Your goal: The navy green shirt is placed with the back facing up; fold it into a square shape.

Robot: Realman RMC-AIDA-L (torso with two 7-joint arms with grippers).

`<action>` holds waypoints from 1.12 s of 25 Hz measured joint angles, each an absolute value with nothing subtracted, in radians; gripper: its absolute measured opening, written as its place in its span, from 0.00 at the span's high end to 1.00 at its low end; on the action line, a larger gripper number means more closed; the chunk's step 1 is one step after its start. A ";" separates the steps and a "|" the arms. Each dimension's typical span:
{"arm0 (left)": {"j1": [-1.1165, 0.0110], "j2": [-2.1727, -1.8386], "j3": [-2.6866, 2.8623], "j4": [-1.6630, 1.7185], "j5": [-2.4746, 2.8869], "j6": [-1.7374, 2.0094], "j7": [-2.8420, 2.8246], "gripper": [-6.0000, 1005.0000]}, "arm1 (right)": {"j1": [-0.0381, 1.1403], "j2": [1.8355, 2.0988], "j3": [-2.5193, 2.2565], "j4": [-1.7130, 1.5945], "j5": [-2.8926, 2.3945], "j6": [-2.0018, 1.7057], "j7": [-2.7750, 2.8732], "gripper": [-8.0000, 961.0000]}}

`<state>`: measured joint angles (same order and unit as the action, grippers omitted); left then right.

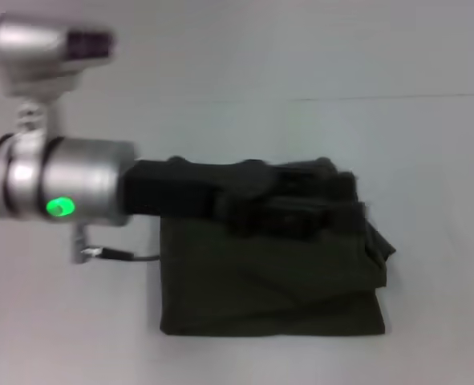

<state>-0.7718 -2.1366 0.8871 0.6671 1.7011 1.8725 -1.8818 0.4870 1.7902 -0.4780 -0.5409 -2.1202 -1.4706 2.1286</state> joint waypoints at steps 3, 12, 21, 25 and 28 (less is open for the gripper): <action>-0.686 -2.126 0.832 0.666 1.700 1.899 -1.819 0.29 | 0.487 1.793 -0.448 -0.541 -2.120 -1.500 2.073 0.04; -0.567 -2.088 0.728 0.630 1.699 1.837 -1.680 0.24 | 0.501 1.801 -0.425 -0.542 -2.084 -1.532 1.894 0.04; -0.590 -2.038 0.724 0.629 1.703 1.801 -1.565 0.24 | 0.571 1.836 -0.436 -0.542 -1.957 -1.633 1.703 0.04; -0.642 -1.963 0.734 0.582 1.707 1.807 -1.544 0.24 | 0.630 1.844 -0.462 -0.542 -1.955 -1.731 1.602 0.04; -0.657 -1.919 0.736 0.513 1.708 1.798 -1.461 0.23 | 0.660 1.858 -0.526 -0.543 -1.957 -1.778 1.514 0.04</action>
